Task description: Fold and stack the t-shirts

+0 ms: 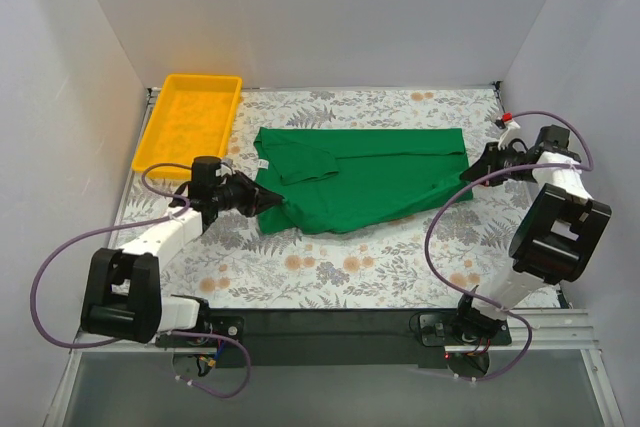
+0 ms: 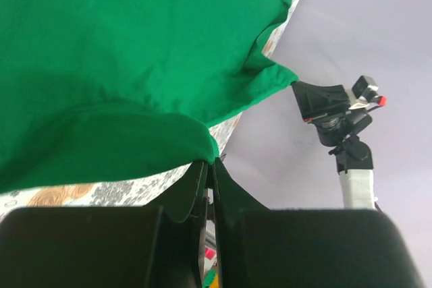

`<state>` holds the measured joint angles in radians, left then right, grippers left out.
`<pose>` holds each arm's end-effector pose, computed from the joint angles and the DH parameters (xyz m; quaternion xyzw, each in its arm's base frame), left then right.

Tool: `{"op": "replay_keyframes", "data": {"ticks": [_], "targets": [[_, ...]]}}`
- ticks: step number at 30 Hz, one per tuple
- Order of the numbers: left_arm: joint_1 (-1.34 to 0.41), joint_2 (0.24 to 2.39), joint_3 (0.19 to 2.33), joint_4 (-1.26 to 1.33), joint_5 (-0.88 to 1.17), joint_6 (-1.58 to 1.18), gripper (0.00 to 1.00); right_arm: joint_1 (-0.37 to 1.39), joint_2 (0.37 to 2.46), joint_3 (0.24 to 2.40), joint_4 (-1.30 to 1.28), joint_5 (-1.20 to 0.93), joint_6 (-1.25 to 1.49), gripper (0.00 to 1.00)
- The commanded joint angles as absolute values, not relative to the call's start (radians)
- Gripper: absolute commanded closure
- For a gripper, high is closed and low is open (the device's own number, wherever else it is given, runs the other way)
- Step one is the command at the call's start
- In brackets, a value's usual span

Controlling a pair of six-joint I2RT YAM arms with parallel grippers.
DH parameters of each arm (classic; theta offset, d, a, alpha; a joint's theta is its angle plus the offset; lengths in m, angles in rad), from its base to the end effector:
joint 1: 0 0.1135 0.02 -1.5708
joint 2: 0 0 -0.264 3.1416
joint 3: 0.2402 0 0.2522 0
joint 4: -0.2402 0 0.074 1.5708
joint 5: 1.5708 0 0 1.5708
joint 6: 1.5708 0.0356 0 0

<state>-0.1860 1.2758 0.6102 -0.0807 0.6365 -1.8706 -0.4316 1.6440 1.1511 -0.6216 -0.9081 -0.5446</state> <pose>0.2401 -0.0667 0.1923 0.5659 -0.6729 0.4739 0.0491 0.3076 -0.1108 0.2276 -0.1485 0.8684 0.2820 0.3799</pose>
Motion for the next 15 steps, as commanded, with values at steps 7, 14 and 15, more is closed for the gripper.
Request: {"op": "replay_keyframes", "data": {"ticks": [7,14,15], "targets": [[-0.127,1.468,0.808,-0.015,0.732,-1.835,1.00,-0.433,1.720,1.253,-0.551,-0.925,-0.448,0.99],[-0.127,1.656,0.949,-0.015,0.773,-1.798,1.00,-0.433,1.782,1.302,-0.514,-0.908,-0.397,0.99],[-0.127,1.672,0.963,-0.017,0.779,-1.789,1.00,-0.433,1.787,1.305,-0.505,-0.905,-0.390,0.99]]}}
